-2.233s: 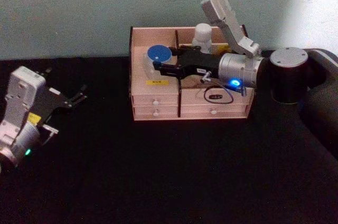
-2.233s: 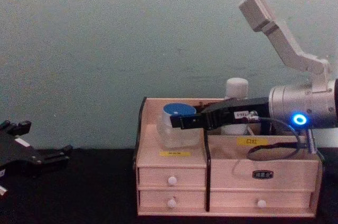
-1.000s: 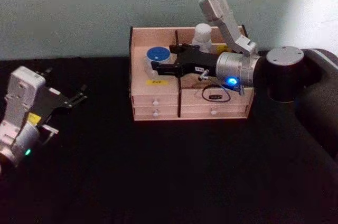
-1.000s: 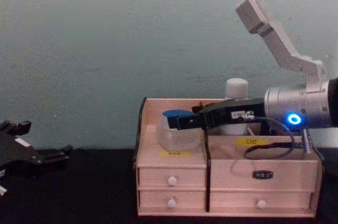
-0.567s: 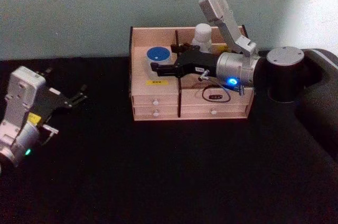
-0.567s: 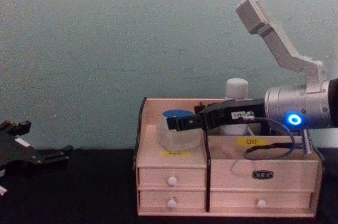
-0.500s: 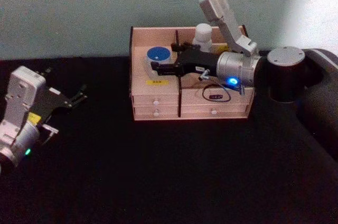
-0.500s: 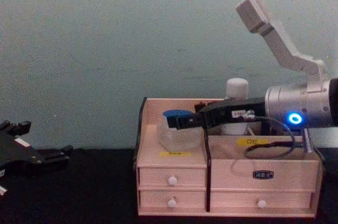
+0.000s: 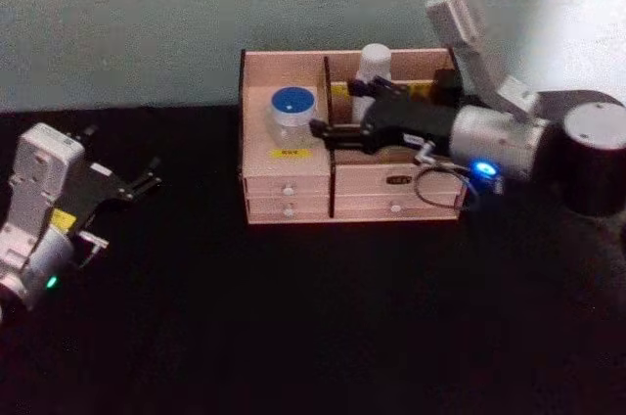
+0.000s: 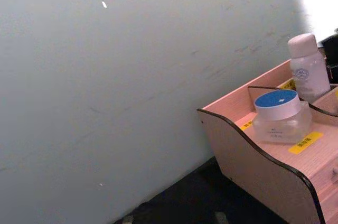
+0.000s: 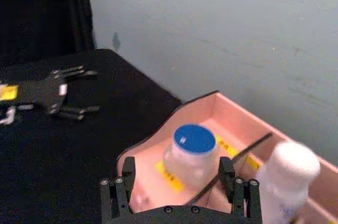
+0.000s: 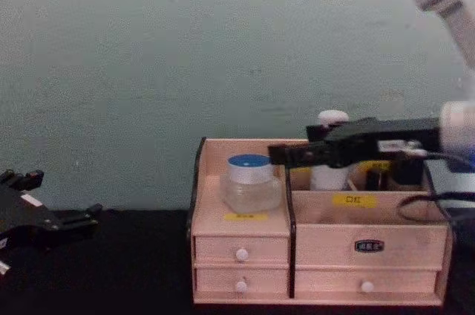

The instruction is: Pick up the facial cleanser and watermelon frost from the table and place them into the tiered storage box.

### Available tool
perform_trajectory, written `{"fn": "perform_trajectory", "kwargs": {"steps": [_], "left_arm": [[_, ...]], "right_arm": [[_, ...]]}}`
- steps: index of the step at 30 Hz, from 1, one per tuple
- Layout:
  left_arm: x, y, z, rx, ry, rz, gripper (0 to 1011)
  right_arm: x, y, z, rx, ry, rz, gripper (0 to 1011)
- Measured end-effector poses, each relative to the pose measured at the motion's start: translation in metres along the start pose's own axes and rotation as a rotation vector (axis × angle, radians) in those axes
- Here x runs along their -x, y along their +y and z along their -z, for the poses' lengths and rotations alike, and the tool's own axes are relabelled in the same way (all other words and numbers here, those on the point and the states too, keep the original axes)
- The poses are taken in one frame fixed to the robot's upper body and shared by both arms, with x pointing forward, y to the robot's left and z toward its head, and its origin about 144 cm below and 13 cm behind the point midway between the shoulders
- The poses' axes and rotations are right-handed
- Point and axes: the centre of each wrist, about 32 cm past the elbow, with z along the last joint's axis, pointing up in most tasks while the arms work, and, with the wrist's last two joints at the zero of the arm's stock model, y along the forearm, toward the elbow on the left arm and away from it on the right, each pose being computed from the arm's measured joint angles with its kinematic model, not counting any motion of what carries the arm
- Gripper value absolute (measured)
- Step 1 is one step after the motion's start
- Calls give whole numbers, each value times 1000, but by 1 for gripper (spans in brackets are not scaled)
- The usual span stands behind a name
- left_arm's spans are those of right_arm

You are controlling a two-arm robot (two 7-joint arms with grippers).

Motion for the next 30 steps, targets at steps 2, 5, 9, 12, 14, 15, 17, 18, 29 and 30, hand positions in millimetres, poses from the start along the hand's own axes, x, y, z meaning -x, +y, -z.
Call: {"fn": "perform_trajectory", "kwargs": {"steps": [2,5,9,12,14,15,17,18,29,30], "left_arm": [[0,0,0,0,0,0,1001],[0,0,0,0,0,0,1001],[0,0,0,0,0,0,1001],[0,0,0,0,0,0,1001],[0,0,0,0,0,0,1001],[0,0,0,0,0,0,1001],[0,0,0,0,0,0,1001],[0,0,0,0,0,0,1001],[0,0,0,0,0,0,1001],[0,0,0,0,0,0,1001]], "right_arm": [[4,-16,2,8,0,-6,1000],[8,-38,5,25,3,4,1000],[12,-65,10,54,-1,64,1000],[16,-84,16,84,-7,159,1000],[18,-97,20,108,-12,248,1000],[19,-100,21,115,-13,285,1000],[20,-107,25,128,-9,354,1000],[21,-113,28,137,-7,420,1000],[15,-127,54,231,60,690,1000],[14,-126,56,238,64,693,1000]]}}
